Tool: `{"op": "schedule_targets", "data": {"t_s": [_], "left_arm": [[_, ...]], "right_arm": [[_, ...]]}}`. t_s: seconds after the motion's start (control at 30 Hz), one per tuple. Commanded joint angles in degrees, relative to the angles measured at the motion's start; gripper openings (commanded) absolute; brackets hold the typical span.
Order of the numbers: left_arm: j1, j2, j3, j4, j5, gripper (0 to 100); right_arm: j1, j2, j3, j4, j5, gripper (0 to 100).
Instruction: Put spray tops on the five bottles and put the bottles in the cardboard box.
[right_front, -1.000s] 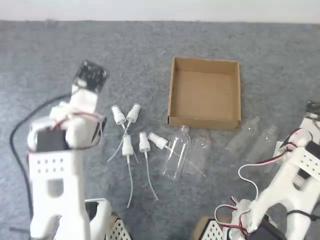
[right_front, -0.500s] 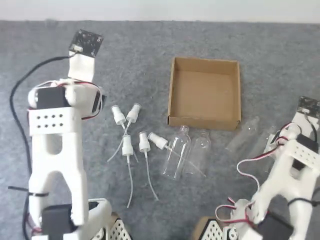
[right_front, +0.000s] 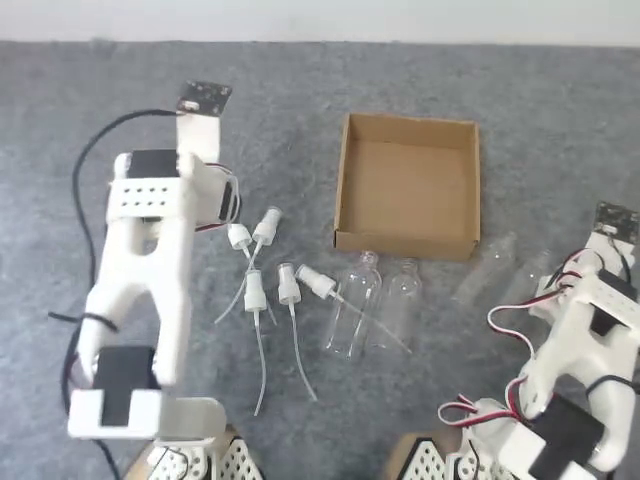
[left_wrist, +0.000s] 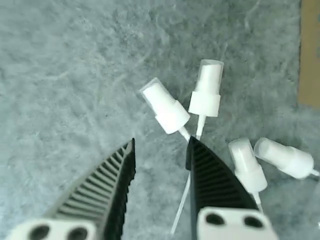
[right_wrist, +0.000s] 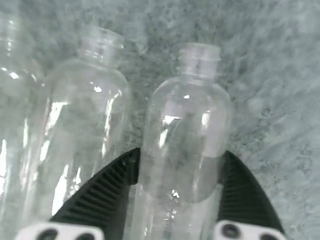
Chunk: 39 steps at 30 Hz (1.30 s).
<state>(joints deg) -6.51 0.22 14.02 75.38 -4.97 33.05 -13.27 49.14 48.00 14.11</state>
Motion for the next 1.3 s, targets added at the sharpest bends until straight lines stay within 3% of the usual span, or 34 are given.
{"op": "schedule_targets", "data": {"t_s": [0.0,0.23,0.4,0.8,1.0,1.27], "left_arm": [[0.1,1.5,-2.6,-2.6,0.8,16],[-0.2,7.4,-2.7,-7.3,7.8,16],[0.1,11.4,-2.6,-11.3,12.0,16],[-0.2,20.8,-4.7,-15.7,12.5,15],[1.3,21.3,-5.4,-16.0,12.1,6],[1.5,21.2,-17.5,-12.6,12.0,1]], "right_arm": [[0.7,0.2,-0.4,-0.4,5.3,9.6],[6.0,-0.1,-0.4,-0.3,24.0,2.4],[10.2,-0.1,-0.5,-0.4,31.1,2.9],[11.6,-0.1,-0.5,-0.4,31.7,4.6],[11.6,-0.1,-0.5,-0.4,31.8,4.6],[11.6,-0.1,-0.5,-0.4,31.8,4.9]]}}
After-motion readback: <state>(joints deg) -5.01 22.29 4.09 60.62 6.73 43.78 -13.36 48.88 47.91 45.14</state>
